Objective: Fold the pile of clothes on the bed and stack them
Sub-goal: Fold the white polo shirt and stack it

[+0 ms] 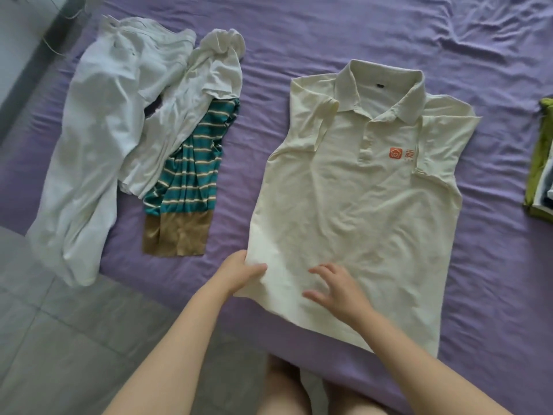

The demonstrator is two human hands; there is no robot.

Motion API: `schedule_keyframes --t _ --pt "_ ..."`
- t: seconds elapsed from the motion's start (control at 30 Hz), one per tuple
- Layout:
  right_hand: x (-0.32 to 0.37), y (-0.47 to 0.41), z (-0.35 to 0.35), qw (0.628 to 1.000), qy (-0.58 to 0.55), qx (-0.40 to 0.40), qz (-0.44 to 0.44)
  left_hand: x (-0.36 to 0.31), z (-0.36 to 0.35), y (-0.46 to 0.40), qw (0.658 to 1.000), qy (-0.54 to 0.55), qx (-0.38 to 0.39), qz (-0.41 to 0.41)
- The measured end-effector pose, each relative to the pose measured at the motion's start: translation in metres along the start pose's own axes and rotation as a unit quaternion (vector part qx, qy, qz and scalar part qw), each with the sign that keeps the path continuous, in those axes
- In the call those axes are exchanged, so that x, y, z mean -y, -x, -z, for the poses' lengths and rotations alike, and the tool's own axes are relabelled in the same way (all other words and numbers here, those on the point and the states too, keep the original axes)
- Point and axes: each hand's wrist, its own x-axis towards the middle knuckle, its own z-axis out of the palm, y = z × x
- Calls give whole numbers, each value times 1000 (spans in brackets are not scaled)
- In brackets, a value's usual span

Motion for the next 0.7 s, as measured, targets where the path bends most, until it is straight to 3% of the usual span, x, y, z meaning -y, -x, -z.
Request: schedule_keyframes --t 0.1,0.17,0.27,0.37,0.5,0.7 --pt "23 7 7 997 -66 11 26 -31 3 4 997 30 -63 -39" --pt "29 9 11 995 -97 7 17 -54 -2 2 981 170 -86 -34" --pt "22 7 18 996 -61 -54 -48 -87 -9 -5 919 392 -48 9" --pt "-1 8 31 973 -91 -109 -180 -110 -12 -22 857 511 -51 29" --pt "-37 9 60 935 -141 -164 -282 -135 -10 -41 823 564 -66 25" --pt "-67 -34 139 917 -159 -245 -273 -183 10 -74 795 604 -58 9"
